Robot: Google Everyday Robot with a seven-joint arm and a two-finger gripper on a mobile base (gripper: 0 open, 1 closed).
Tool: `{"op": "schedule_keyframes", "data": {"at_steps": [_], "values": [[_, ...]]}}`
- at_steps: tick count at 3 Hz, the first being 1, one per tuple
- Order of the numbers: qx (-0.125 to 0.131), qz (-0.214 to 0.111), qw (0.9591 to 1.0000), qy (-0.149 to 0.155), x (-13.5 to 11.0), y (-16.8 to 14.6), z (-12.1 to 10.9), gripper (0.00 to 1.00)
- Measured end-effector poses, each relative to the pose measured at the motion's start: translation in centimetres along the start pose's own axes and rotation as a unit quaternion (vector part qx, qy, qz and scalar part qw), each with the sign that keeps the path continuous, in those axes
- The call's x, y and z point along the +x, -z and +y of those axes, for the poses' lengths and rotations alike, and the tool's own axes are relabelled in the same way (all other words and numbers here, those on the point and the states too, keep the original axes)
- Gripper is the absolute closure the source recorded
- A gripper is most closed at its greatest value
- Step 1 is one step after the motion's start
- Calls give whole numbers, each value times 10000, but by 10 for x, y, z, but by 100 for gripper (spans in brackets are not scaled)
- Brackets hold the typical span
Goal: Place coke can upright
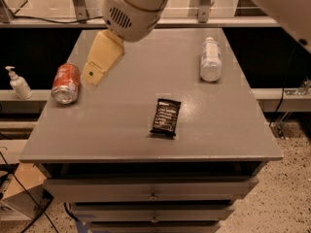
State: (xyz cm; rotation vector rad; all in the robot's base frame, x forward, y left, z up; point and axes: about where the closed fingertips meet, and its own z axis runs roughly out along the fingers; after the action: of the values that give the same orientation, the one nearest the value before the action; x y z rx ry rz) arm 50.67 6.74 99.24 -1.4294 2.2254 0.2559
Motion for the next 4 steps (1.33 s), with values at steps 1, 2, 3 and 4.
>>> {"op": "schedule_keyframes", "data": {"at_steps": [1,2,3,4], "values": [[-53,-59,9998,174,-32,-34,3,0],[-211,-167,9996,106,-59,-65,-1,0],[-263,-264,9993,-94,-98,-119,-19,0],[-271,-259,9992,-95,-99,-122,-19,0]]}}
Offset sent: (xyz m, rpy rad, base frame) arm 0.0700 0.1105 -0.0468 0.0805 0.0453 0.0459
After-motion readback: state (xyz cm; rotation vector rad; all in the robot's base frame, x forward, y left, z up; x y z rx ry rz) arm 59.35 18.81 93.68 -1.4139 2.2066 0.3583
